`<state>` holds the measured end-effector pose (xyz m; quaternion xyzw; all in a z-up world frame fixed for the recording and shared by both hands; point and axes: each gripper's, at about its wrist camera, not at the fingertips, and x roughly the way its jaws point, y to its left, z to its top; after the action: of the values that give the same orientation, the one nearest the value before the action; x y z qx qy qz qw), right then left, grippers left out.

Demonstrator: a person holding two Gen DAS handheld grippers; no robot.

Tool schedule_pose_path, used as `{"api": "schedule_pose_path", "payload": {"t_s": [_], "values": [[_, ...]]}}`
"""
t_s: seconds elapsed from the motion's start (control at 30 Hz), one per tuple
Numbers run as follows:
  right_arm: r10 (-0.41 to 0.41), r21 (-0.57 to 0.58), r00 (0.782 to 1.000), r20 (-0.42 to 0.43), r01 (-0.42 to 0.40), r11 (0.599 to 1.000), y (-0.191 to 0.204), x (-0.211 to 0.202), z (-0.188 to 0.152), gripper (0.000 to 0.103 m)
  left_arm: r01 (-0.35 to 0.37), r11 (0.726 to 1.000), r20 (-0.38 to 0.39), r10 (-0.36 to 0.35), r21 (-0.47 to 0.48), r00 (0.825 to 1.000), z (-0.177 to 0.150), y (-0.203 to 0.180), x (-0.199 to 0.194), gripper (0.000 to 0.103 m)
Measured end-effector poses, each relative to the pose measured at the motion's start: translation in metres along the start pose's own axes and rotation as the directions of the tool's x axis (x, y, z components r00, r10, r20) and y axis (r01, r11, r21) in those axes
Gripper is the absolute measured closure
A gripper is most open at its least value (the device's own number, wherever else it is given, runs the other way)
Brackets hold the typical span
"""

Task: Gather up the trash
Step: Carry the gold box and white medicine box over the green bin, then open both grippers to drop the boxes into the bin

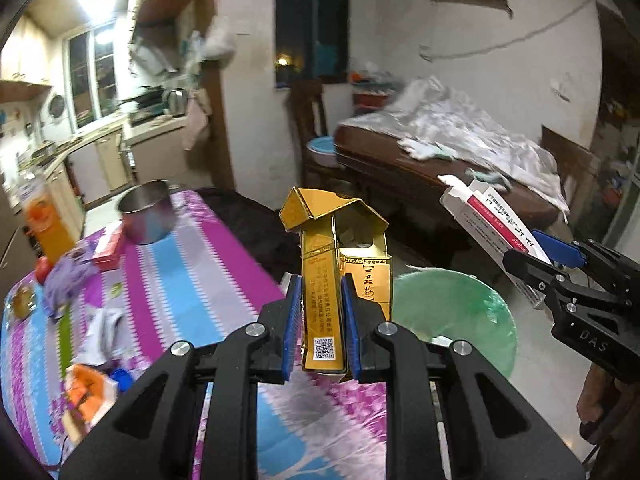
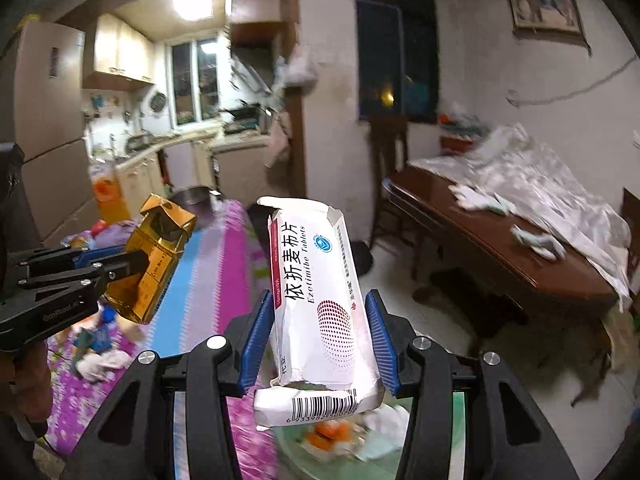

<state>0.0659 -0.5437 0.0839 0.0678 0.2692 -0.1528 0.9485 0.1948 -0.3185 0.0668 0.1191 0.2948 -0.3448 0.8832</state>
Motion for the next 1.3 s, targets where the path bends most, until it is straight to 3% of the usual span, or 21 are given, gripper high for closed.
{"api": "schedule_pose_path", "payload": {"t_s": [0.27,0.6,0.83,1.3], "values": [[-0.054,0.012,0.984,-0.17,0.057,0.998,-0.051,0.042,-0.023,0.054,0.096,0.995,-0.116,-0.091,0.032,0.989,-0.002,-0.051,0.058,0.084],[-0.075,0.025,0.959,-0.274,0.085,0.996,-0.07,0.076,-0.058,0.053,0.124,0.991,-0.221,-0.109,0.054,0.969,-0.019,-0.087,0.102,0.084],[-0.069,0.039,0.952,-0.299,0.084,0.996,-0.073,0.087,-0.075,0.053,0.13,0.99,-0.248,-0.112,0.056,0.962,-0.024,-0.094,0.114,0.084],[-0.065,0.044,0.953,-0.296,0.082,0.996,-0.065,0.088,-0.074,0.052,0.134,0.989,-0.261,-0.115,0.057,0.958,-0.025,-0.099,0.119,0.084]]}}
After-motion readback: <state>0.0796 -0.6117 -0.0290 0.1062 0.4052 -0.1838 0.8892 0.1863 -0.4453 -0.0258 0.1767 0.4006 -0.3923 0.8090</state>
